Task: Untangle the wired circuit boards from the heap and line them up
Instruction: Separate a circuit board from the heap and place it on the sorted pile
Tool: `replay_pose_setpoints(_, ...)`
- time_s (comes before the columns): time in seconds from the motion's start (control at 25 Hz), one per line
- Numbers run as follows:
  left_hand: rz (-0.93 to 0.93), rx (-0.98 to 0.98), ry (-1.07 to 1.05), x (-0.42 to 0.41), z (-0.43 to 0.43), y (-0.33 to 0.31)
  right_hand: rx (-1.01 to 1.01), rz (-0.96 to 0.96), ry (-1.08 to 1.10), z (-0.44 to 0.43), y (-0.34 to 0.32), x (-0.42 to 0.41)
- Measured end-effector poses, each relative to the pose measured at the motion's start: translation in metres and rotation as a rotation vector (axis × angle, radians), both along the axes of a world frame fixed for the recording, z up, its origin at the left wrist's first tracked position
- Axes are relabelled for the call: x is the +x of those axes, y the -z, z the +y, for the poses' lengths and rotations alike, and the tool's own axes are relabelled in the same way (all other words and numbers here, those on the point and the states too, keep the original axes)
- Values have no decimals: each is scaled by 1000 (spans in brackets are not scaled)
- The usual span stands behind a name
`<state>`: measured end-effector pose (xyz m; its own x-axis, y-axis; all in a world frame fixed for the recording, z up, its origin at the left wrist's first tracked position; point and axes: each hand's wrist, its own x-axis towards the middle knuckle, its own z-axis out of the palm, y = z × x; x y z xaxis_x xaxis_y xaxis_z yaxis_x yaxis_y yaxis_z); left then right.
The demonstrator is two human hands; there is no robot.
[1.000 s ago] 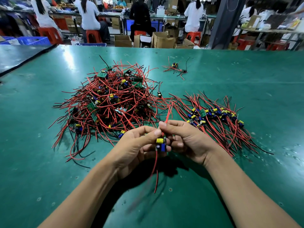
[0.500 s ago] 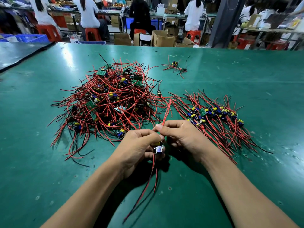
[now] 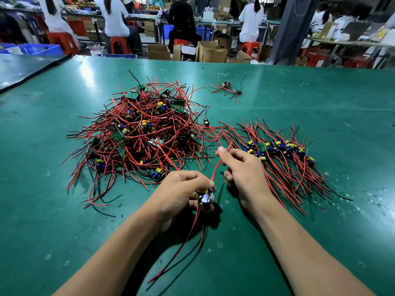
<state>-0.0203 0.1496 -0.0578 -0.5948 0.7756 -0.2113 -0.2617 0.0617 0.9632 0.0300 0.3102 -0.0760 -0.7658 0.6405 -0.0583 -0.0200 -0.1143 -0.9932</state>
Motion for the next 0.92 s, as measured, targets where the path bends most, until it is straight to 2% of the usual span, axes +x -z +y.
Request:
replay_pose_setpoints(0.08, -48, 24, -66, -1, 1, 1, -162, 12, -219, 1, -3, 3)
replay_pose_setpoints(0.16, -91, 60, -94, -1, 1, 0, -233, -43, -479, 1, -7, 9)
replay_pose_setpoints(0.24, -75, 71, -79, 1, 0, 0, -216, -82, -529, 0, -7, 10)
replay_pose_setpoints(0.4, 37, 26, 59, 8, -3, -4, -129, -19, -160, 7, -6, 4)
replay_pose_setpoints(0.52, 44, 17, 86, 8, -4, -7, -107, 44, 15, 6, -3, 0)
replay_pose_setpoints(0.72, 31, 25, 69, 6, -3, -7, -251, 185, 177, -4, -5, -7)
replay_pose_setpoints(0.92, 20, 25, 65, 3, 0, -2, -378, 155, 186, -3, -9, -6)
